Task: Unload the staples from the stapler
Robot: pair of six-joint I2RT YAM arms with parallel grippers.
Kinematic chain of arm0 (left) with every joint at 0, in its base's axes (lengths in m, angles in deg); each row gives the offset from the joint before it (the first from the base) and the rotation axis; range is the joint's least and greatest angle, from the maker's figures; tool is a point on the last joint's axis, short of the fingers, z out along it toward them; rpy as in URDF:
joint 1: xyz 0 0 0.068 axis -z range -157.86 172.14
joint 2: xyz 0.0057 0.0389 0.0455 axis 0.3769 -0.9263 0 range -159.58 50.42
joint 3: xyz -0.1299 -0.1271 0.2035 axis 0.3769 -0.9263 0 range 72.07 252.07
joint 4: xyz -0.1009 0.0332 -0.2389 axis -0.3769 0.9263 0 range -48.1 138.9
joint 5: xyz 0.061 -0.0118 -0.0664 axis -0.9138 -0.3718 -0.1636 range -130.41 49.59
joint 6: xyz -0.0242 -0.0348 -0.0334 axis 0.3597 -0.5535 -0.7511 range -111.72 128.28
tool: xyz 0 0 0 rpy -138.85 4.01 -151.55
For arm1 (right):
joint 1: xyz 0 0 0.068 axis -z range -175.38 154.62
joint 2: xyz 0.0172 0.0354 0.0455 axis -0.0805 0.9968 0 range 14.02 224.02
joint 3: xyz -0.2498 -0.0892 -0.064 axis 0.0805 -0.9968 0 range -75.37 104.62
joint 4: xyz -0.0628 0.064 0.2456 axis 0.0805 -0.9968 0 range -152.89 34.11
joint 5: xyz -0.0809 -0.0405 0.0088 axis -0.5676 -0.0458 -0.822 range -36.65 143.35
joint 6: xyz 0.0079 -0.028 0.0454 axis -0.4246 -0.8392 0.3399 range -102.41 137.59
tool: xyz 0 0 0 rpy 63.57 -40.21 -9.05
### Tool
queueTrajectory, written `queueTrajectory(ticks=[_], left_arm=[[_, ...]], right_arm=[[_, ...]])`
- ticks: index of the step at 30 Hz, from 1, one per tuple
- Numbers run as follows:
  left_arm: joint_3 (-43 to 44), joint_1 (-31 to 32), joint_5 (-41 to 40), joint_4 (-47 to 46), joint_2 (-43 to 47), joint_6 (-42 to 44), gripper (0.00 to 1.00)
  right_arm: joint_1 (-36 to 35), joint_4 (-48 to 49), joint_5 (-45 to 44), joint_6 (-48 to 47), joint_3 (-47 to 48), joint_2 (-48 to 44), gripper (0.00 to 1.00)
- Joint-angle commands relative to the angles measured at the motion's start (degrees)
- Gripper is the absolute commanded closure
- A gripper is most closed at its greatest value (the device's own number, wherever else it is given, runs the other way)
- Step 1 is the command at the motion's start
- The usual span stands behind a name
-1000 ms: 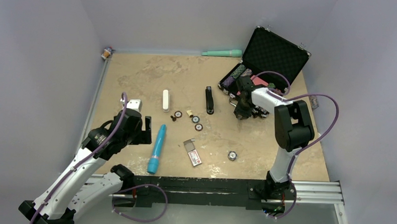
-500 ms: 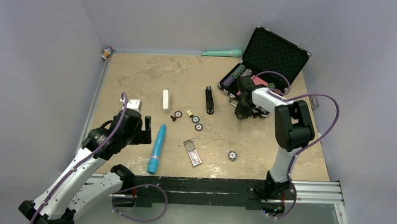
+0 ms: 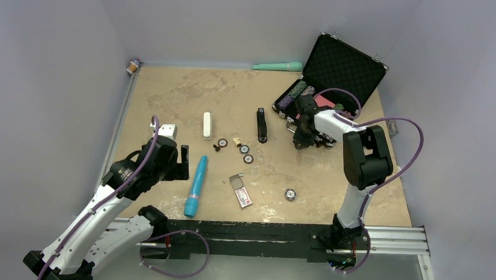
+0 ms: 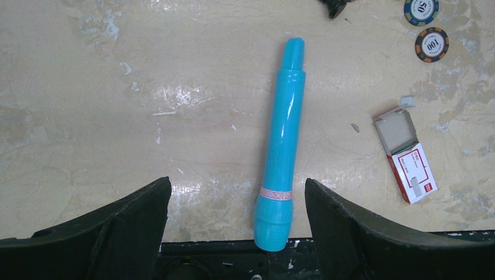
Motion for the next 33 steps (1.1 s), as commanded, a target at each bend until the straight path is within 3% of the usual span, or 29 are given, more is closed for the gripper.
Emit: queueTrajectory(ticks=[1,13,33], left_arm=[[1.2,-0.3,-0.9,-0.8,0.1,0.1,0.12],[1.1,-0.3,-0.9,-0.9,0.1,0.1,0.12],[1.0,-0.3,0.2,-1.3,-0.4,0.6,0.12]], right_arm=[[-1.8,0.3,1.1,-1.2,-1.0,0.1,0.83],[-5.0,-2.4,-0.5,-2.7,1.2,-3.5,0.84],[-13.8,3.7,11.0,-6.7,5.5,-10.7,0.87]])
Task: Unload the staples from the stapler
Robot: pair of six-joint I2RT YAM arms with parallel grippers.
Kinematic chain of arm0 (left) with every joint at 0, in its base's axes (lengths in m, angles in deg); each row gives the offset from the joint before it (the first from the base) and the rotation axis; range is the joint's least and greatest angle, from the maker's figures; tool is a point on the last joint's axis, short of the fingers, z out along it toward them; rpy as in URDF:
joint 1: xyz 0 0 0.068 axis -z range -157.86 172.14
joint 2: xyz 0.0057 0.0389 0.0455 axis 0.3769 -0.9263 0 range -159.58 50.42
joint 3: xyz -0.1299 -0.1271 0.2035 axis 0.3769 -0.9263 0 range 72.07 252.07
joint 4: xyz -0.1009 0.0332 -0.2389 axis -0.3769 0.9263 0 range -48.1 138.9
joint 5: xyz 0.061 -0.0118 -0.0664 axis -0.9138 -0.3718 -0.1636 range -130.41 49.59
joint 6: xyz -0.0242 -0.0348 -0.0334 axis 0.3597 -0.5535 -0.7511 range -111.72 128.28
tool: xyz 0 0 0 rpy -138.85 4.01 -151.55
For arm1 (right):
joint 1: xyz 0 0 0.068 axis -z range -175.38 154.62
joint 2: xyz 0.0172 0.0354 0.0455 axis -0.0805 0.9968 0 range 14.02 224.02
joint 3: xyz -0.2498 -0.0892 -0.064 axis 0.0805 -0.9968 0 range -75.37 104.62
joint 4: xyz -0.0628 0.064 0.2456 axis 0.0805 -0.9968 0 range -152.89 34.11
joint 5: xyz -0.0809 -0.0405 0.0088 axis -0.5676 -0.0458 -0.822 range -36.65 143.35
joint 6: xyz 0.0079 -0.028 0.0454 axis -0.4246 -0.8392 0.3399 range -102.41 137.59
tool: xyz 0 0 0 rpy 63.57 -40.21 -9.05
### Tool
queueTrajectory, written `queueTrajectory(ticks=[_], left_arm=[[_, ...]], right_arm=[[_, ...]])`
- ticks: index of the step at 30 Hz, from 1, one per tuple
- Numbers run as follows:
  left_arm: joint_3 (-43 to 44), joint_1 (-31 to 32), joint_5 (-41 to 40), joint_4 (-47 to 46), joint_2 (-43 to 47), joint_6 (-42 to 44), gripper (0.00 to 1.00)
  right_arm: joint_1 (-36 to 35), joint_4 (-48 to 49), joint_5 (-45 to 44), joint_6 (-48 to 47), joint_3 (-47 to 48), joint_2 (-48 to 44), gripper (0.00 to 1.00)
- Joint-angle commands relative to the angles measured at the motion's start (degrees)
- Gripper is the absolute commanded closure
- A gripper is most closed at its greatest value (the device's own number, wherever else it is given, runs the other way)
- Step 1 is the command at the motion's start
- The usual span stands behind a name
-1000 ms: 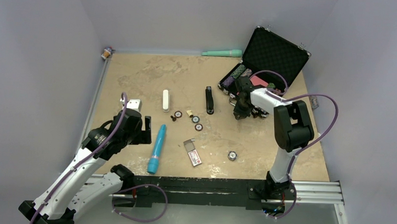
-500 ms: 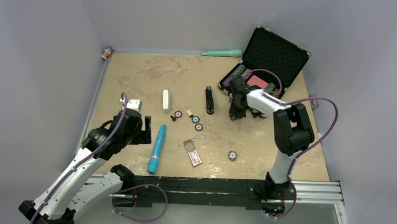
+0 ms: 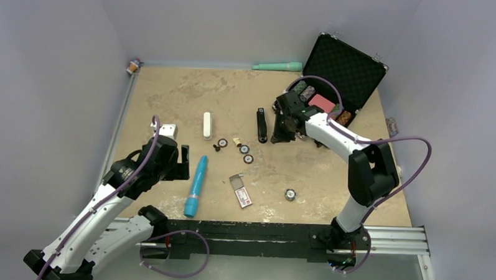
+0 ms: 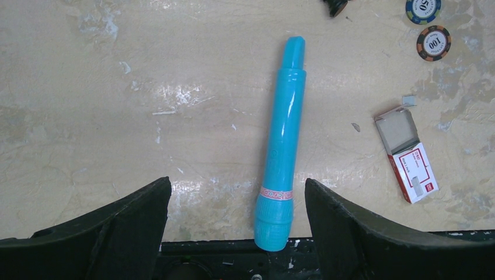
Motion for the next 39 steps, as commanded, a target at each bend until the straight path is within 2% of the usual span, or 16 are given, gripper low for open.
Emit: queueTrajectory(ticks=[1,24,39], left_arm=[[1.1,-0.3,0.2,-1.3,-0.3,0.6,0.12],[0.9,-0.2,0.9,-1.6,-0.6,0.9,0.12],[0.9,0.4,0.5,-1.4,-0.9,0.6,0.12]], right_arm=[[-3.3,2.1,3.4,-3.2,3.3,-1.4,0.87],[-20.5,-3.9,0.8,-6.2,12.7,6.9,0.85],[-25.2,1.4,2.9,-2.1,4.7,5.9,0.85]])
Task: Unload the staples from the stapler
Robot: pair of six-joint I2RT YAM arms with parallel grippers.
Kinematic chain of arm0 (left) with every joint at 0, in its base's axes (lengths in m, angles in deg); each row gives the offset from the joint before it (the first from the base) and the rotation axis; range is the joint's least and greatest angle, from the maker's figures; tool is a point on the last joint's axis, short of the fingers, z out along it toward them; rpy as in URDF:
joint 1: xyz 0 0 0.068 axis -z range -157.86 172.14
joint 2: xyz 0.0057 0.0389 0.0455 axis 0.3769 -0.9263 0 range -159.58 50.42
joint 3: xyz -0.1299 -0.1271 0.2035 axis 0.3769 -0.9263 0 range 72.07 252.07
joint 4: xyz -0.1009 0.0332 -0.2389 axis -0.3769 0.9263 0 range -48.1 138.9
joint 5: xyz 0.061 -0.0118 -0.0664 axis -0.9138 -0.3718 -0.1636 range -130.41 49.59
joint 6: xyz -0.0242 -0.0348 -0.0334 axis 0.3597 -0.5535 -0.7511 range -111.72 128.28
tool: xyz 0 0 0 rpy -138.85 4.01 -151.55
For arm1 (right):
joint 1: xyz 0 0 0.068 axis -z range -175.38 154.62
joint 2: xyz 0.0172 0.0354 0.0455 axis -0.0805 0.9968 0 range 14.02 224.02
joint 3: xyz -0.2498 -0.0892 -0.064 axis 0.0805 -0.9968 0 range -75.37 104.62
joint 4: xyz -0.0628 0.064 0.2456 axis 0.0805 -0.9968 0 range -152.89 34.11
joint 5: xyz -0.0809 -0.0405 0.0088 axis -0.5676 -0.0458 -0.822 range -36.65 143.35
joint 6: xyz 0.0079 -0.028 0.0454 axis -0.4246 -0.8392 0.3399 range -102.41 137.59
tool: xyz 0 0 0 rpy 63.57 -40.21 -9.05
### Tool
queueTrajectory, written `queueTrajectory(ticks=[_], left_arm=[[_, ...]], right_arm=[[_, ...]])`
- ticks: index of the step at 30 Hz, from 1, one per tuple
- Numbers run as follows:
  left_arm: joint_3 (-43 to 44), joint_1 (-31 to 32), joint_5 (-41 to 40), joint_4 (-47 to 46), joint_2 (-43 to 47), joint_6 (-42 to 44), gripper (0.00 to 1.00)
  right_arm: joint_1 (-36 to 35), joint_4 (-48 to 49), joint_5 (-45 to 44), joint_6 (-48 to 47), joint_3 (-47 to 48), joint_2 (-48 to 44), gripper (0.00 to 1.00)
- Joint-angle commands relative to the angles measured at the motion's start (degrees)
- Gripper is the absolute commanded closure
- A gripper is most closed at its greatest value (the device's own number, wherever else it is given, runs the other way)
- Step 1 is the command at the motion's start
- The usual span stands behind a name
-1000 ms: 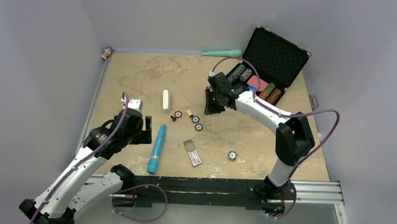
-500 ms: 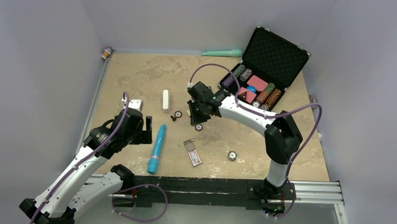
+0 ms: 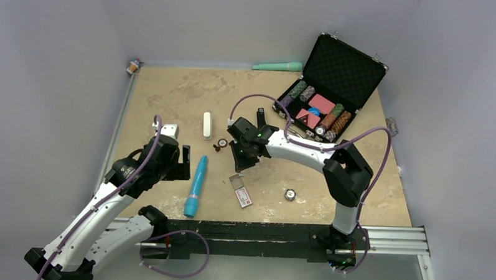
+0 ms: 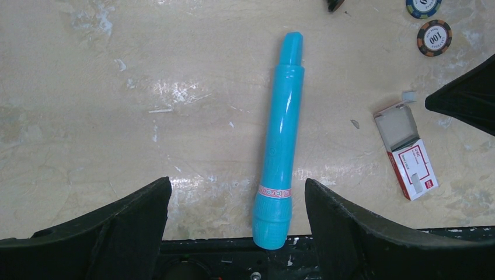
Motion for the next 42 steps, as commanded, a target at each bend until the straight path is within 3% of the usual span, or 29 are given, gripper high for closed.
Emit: queueTrajectory(ticks=[1,37,42], left_arm=[[0.9,0.5,-0.3,-1.4,-0.3,0.6,0.12],[0.8,2.3,-1.5,-0.9,-0.5,-0.1,0.12],[0.7,2.3,-1.5,-0.8,-0.5,0.0,0.12]], right_arm=[[-1.5,2.8,0.9,2.1,-1.1,-1.4,0.85],[-4.4,2.2,-1.8,3.4,-0.8,5.7,0.84],[-4.4,2.2,-2.7,3.5,-0.7,5.3,0.77]])
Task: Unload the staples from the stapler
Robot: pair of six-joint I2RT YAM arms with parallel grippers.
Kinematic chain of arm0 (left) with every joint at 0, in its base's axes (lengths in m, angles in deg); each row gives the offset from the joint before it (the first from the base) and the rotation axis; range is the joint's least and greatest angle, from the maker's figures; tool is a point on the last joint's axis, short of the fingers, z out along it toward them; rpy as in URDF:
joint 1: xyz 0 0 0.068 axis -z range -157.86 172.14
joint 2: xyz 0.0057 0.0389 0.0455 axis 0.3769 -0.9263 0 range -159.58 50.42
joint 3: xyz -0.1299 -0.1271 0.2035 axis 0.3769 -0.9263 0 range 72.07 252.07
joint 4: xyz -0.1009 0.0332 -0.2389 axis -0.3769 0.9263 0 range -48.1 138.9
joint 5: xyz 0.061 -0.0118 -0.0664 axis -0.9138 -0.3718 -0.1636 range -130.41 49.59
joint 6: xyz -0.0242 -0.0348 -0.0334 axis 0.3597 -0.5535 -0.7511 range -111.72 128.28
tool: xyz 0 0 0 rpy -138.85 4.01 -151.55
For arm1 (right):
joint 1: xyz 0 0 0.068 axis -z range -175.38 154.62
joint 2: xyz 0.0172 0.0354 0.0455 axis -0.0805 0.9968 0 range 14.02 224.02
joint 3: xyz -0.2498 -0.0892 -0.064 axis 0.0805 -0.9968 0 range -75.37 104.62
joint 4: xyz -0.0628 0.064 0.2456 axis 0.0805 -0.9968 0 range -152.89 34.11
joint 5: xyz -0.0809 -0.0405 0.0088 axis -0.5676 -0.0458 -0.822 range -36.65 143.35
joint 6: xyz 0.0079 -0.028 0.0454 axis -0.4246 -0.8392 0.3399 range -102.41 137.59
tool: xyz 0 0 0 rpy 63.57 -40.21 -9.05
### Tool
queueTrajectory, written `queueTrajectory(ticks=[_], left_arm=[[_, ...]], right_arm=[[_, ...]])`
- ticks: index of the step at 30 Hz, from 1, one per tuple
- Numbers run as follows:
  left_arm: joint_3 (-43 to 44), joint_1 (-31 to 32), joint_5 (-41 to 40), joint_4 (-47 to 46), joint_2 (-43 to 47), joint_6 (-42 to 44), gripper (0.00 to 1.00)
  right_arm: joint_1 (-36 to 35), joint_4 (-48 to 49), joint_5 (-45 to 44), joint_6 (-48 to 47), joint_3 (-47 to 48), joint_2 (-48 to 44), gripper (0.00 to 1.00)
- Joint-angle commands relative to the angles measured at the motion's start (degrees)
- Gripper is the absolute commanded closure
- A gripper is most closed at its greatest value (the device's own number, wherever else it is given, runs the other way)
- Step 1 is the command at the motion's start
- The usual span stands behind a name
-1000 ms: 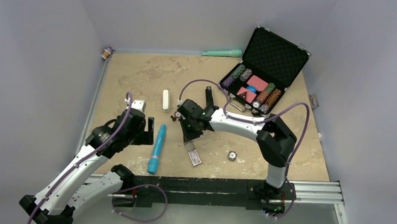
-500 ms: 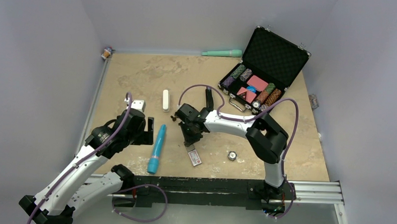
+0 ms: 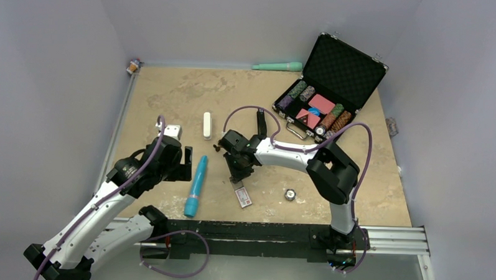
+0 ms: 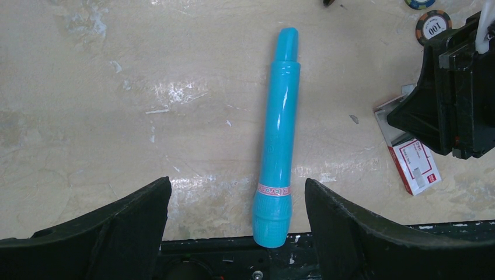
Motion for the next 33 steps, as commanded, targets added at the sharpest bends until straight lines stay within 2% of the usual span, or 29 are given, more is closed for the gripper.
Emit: queueTrajectory(ticks=[1,7,19,24,27,33], left_arm=[[0.7,0.2,-0.8,-0.9,0.1,0.0,0.12],[0.9,0.2,-0.9,-0.9,0.0,0.0,0.12],[0.7,0.2,-1.3,-0.7,0.6,-0.2,0.13],[0.7,0.2,-1.5,-0.7,1.4,-0.4,0.13],[0.6,0.2,-1.6,-0.6,1.9,-0.4,0.13],[0.6,0.2,-1.7,-0.6,2.7,-0.4,0.13]], right_arm=[[-0.2,-0.1,-2.1,0.1,1.0,-0.7,0.76],[-0.2,-0.3,-2.5,-0.2,2.0,-1.7,0.68],[-0.2,-7.3,-4.5,-1.8,11.6,-5.8,0.68],[0.1,-11.8,-10.2,-2.4,13.4,-5.5,0.64],[1.4,-14.1,-13.6,-2.5,12.0,-5.0,0.64],[5.7,-13.6,-15.0,-2.8,3.3,-7.0,0.67]])
